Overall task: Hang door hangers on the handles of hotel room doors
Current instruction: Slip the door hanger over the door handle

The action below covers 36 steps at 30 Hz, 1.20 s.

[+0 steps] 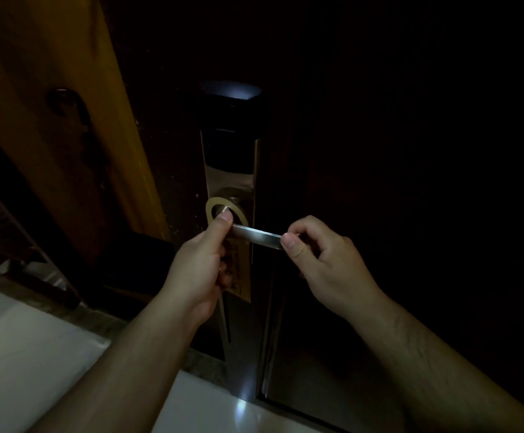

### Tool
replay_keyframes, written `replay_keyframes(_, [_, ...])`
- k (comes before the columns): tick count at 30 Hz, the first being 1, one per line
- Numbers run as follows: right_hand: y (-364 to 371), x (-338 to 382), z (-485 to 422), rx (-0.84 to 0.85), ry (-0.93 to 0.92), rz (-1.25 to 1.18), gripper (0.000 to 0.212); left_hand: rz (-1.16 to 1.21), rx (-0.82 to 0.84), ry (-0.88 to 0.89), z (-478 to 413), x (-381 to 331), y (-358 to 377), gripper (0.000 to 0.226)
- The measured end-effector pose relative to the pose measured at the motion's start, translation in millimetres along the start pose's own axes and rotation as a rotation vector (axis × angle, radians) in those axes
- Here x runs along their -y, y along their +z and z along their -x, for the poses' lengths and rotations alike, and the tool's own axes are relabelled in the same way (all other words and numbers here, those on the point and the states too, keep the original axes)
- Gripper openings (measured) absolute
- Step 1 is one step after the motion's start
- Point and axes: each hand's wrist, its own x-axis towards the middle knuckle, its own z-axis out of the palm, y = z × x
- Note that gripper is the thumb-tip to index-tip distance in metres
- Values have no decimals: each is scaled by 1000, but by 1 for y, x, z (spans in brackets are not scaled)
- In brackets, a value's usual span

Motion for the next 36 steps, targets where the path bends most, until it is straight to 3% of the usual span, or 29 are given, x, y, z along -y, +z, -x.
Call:
replay_keyframes(16, [-31, -22, 9, 400, -275, -30, 18, 138, -352, 41, 44, 19, 27, 32])
replay_keyframes(27, [-33, -2, 43, 427, -283, -270, 17, 193, -555, 34, 104, 27, 30, 31])
replay_keyframes(36, [-35, 15, 91, 505, -348, -229, 12, 198, -568, 74, 163, 45, 16, 28])
